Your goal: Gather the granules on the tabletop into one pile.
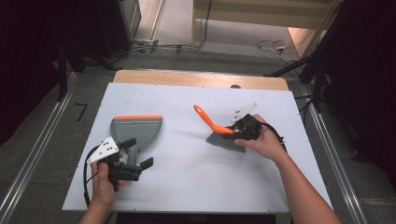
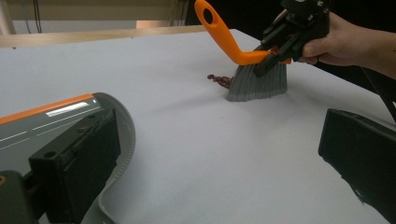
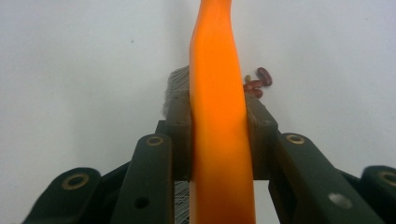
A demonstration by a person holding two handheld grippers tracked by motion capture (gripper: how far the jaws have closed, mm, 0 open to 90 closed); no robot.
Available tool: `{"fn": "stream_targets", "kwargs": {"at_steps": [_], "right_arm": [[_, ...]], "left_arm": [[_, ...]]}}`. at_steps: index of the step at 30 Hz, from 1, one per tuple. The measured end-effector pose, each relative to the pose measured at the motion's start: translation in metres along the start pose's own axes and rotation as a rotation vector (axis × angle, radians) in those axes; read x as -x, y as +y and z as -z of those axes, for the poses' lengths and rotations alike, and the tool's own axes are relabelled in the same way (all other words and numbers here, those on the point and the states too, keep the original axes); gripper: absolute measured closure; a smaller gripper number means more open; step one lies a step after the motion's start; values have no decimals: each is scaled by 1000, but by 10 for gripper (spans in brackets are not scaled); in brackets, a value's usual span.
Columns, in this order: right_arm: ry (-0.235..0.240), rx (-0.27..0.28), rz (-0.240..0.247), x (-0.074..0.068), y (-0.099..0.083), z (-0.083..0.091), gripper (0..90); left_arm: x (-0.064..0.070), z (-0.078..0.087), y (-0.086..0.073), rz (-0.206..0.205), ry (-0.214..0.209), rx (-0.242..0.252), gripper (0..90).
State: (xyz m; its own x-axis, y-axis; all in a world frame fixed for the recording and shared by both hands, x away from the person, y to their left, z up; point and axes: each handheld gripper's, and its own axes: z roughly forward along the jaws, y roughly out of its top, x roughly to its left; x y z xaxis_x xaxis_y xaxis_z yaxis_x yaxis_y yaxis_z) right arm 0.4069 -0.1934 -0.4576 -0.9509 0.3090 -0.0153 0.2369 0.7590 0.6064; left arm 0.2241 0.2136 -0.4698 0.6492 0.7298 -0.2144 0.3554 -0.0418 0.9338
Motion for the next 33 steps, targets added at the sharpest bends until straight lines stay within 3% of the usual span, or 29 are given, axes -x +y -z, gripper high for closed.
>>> {"fn": "stream_targets", "kwargs": {"at_steps": [17, 25, 33], "right_arm": [[3, 12, -26, 15, 7, -6, 673], [30, 10, -37, 6, 7, 3, 679], [17, 80, -76, -3, 8, 25, 680]], "left_arm": [[0, 0, 0, 2, -2, 0, 0], [0, 0, 0, 1, -1, -1, 0], [0, 0, 0, -3, 0, 1, 0]]}}
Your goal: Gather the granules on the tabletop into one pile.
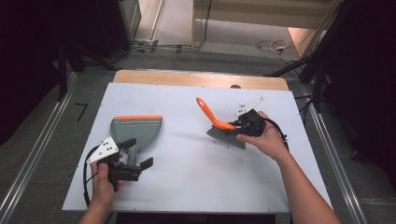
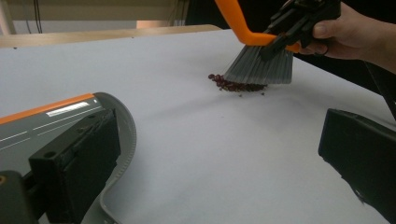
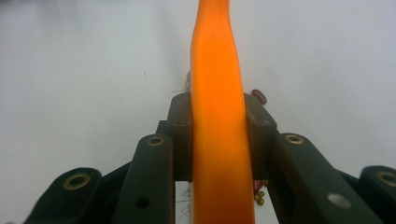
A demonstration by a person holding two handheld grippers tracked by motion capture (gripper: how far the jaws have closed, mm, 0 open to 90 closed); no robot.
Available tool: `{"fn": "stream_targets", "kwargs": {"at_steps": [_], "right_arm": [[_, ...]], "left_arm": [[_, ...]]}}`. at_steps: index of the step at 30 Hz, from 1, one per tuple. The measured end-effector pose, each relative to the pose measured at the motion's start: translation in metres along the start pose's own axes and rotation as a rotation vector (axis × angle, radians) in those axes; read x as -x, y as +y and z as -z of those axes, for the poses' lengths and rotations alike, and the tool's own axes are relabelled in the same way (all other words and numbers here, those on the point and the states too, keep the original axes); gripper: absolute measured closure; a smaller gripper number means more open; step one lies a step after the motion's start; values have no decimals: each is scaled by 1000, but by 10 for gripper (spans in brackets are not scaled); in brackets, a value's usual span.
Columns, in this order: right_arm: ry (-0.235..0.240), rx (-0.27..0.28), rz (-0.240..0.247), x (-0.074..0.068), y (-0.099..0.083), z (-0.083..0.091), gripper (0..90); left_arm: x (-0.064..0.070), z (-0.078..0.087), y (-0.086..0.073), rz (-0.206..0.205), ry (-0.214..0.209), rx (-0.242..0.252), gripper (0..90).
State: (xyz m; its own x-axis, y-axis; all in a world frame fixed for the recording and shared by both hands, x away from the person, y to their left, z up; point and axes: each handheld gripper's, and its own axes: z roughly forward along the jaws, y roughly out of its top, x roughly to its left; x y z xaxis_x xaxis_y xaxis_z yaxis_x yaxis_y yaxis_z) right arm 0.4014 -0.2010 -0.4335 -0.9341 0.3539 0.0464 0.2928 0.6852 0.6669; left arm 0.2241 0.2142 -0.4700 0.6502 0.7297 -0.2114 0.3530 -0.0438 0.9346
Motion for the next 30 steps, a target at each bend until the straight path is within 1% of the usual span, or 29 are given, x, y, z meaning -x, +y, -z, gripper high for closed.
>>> {"fn": "stream_targets", "kwargs": {"at_steps": [6, 8, 10, 13, 18, 22, 27, 30], "right_arm": [[-25, 76, -56, -8, -7, 25, 681], [-37, 85, -72, -11, -12, 32, 681], [-45, 86, -76, -13, -17, 38, 681], [-69, 87, -102, -17, -25, 47, 681], [-96, 113, -163, -20, -46, 59, 681], [-109, 133, -209, -23, -65, 65, 682], [-114, 177, -270, -26, -87, 75, 682], [-127, 189, -289, -29, -97, 81, 682]], "left_arm": [[1, 0, 0, -2, 1, 5, 0], [1, 0, 0, -4, 0, 5, 0], [2, 0, 1, -4, 1, 5, 0], [2, 0, 1, -4, 2, 5, 0], [2, 0, 1, -8, 4, 5, 0], [2, 0, 1, -7, 7, 7, 0], [2, 1, 1, -7, 13, 11, 0], [2, 1, 1, -12, 14, 12, 0]]}}
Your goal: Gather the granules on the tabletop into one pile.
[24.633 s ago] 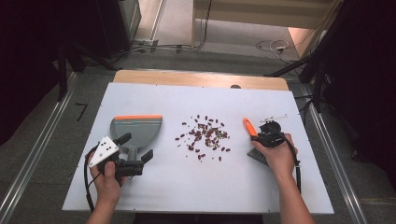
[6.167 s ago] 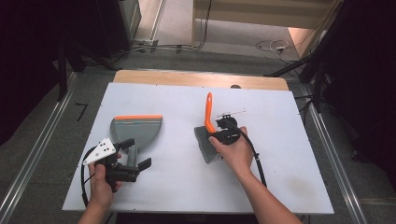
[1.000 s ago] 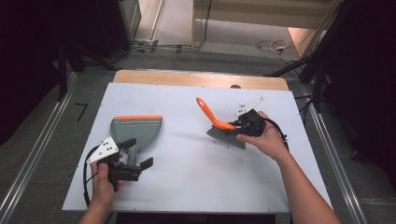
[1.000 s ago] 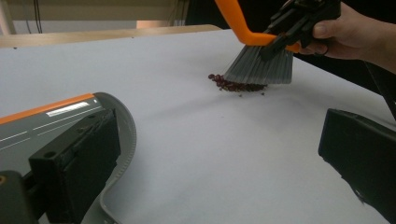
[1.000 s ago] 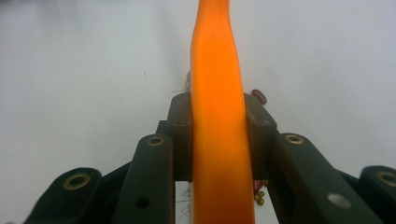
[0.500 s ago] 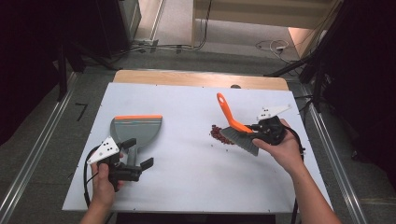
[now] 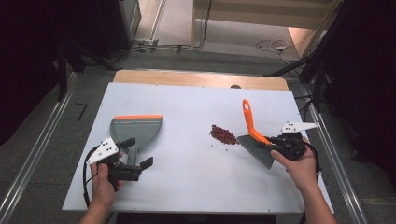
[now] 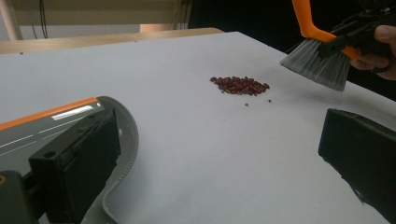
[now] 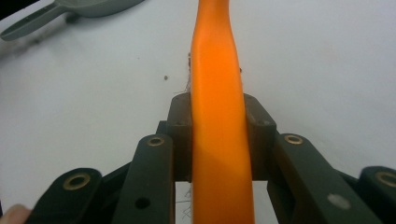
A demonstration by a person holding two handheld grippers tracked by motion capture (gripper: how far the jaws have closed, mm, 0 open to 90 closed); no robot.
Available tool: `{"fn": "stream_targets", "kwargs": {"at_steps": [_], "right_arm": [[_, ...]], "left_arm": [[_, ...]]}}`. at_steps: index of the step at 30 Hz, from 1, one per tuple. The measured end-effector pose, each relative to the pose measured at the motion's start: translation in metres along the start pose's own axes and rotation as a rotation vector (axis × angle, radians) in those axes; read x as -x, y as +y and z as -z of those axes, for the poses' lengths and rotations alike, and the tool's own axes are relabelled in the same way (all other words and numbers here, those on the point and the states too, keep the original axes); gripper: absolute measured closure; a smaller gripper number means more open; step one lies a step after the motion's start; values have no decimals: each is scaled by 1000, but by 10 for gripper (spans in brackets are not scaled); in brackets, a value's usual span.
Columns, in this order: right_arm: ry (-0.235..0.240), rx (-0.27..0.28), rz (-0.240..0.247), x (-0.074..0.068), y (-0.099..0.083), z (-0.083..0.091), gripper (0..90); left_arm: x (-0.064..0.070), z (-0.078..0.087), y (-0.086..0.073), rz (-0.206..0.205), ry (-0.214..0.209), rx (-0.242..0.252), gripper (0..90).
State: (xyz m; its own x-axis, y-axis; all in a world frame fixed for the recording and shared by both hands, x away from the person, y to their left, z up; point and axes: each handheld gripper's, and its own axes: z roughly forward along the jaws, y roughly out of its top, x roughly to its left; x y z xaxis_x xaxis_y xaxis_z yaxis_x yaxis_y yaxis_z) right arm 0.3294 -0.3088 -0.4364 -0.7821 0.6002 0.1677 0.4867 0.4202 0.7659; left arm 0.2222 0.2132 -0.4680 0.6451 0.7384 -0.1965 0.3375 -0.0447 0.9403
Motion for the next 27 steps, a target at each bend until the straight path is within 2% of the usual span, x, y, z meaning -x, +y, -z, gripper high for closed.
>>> {"fn": "stream_targets", "kwargs": {"at_steps": [7, 11, 15, 21, 27], "right_arm": [[-25, 40, -45, 0, -19, 20, 682], [-35, 57, -82, 5, -29, 32, 682], [-50, 55, -98, 11, -38, 39, 682], [-46, 72, -136, 24, -50, 45, 682], [-42, 78, -141, 26, -51, 45, 682]], "left_arm": [[0, 2, 0, -11, 3, 2, 0], [0, 4, 1, -15, 13, 8, 0], [1, 5, 1, -19, 20, 12, 0], [0, 6, 1, -22, 31, 18, 0], [-1, 7, 1, -24, 41, 15, 0]]}}
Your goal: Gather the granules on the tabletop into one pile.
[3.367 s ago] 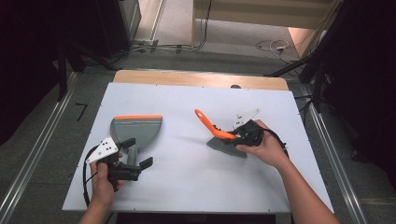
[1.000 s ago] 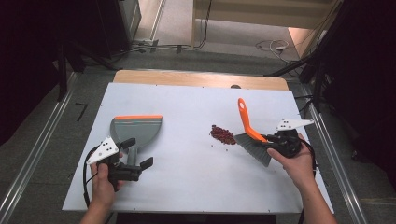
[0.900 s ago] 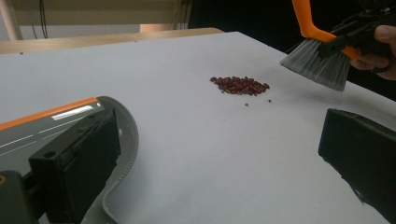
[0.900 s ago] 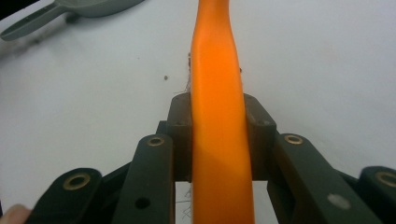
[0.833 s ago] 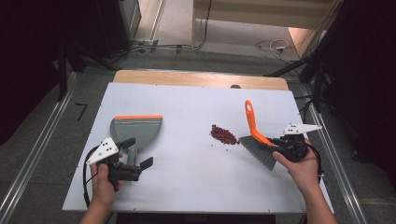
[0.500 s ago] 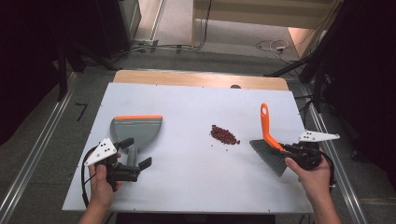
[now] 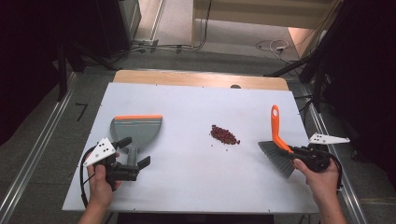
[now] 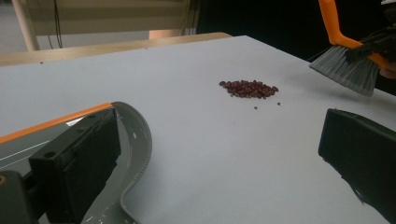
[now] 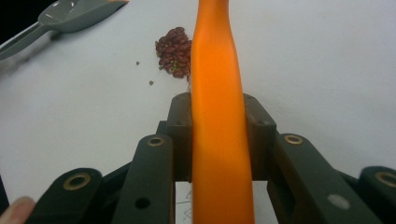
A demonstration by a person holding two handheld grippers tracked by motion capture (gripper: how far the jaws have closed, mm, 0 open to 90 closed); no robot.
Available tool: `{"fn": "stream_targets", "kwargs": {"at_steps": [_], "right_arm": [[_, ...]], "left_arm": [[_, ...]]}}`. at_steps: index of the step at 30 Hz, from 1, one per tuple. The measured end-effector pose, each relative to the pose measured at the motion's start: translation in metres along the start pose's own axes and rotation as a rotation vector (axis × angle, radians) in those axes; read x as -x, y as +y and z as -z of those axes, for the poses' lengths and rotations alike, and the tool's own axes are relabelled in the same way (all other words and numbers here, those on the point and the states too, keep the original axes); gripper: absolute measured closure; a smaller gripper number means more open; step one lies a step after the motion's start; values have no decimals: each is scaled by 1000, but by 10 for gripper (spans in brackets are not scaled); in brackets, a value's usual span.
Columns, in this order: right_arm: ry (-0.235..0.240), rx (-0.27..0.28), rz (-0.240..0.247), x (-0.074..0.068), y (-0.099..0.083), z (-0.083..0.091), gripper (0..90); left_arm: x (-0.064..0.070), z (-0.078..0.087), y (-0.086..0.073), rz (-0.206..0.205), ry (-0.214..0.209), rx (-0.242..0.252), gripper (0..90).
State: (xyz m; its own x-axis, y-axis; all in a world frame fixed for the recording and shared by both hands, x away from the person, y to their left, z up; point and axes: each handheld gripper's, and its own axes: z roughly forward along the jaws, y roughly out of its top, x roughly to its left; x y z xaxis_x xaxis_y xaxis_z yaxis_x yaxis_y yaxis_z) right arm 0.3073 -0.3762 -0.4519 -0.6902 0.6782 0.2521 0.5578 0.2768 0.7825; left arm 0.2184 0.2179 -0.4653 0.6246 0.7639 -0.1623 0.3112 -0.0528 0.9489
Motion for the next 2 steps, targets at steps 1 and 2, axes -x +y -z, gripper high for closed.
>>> {"fn": "stream_targets", "kwargs": {"at_steps": [1, 2], "right_arm": [[3, 1, 2, 0, 0, 0, 682], [4, -1, 3, -1, 0, -1, 682]], "left_arm": [[0, 0, 0, 0, 0, 0, 0], [0, 0, 0, -1, 1, 0, 0]]}}
